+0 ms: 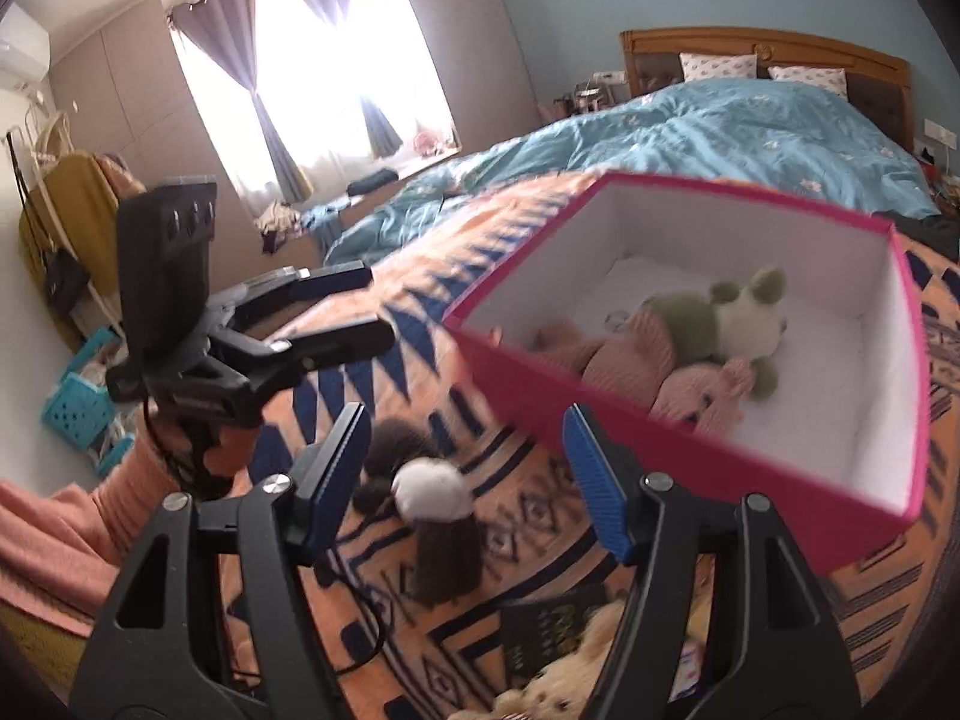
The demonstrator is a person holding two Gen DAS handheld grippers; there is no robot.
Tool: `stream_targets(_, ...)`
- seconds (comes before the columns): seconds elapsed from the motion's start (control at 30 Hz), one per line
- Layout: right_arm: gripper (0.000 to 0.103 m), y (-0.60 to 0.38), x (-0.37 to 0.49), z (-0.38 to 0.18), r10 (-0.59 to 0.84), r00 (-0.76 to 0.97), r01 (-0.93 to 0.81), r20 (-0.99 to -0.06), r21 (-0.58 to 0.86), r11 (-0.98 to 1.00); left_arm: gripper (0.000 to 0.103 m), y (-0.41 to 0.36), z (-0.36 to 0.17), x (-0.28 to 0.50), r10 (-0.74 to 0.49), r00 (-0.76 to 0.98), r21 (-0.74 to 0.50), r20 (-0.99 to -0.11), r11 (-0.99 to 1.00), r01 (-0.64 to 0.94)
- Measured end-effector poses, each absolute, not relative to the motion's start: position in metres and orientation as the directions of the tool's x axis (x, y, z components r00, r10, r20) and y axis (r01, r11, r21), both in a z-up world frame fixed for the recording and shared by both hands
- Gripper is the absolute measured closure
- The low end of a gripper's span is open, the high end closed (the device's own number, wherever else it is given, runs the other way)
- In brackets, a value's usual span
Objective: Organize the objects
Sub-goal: 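Grasp the brown-and-white plush with the right tool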
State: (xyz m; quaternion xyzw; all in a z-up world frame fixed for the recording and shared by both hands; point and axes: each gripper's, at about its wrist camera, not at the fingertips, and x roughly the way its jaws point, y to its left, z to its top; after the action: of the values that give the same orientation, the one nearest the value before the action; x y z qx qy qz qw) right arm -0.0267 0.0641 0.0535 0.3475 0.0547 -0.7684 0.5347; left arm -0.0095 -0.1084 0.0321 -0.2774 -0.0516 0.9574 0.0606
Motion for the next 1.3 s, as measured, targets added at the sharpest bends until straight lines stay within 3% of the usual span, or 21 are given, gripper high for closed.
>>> stream_targets(0.37,0.035,0.037,-0.002,-0.018,-0.694,-0.133,0.846,-0.708,0.283,-0.451,0.000,-0.108,-0.024,0.020,0.071,-0.775,-0.079,-0.628,-0.997,-0.027)
stream_targets(0.63,0.035,0.026,0.008,-0.038,-0.646,-0.142,0.851,-0.750,0.240,-0.467,0.004,-0.118,-0.046,0.024,0.117,-0.744,-0.146,-0.658,-0.989,-0.027)
stream_targets(0.7,0.039,0.025,0.006,-0.040,-0.641,-0.146,0.848,-0.753,0.239,-0.473,0.009,-0.119,-0.048,0.025,0.149,-0.734,-0.173,-0.663,-0.984,-0.044)
stream_targets(0.83,0.069,0.028,-0.002,-0.037,-0.654,-0.139,0.835,-0.744,0.268,-0.481,0.013,-0.118,-0.052,0.024,0.206,-0.715,-0.216,-0.668,-0.973,-0.078)
stream_targets(0.93,0.080,0.036,-0.009,-0.032,-0.671,-0.126,0.818,-0.731,0.306,-0.487,0.020,-0.113,-0.054,0.023,0.241,-0.697,-0.232,-0.675,-0.967,-0.110)
stream_targets(1.13,0.081,0.059,-0.026,-0.017,-0.701,-0.153,0.777,-0.697,0.353,-0.521,0.020,-0.092,-0.051,0.021,0.310,-0.670,-0.241,-0.674,-0.950,-0.197)
stream_targets(1.3,0.076,0.068,-0.039,-0.019,-0.702,-0.185,0.731,-0.687,0.381,-0.566,0.020,-0.090,-0.052,0.013,0.285,-0.666,-0.225,-0.689,-0.958,-0.177)
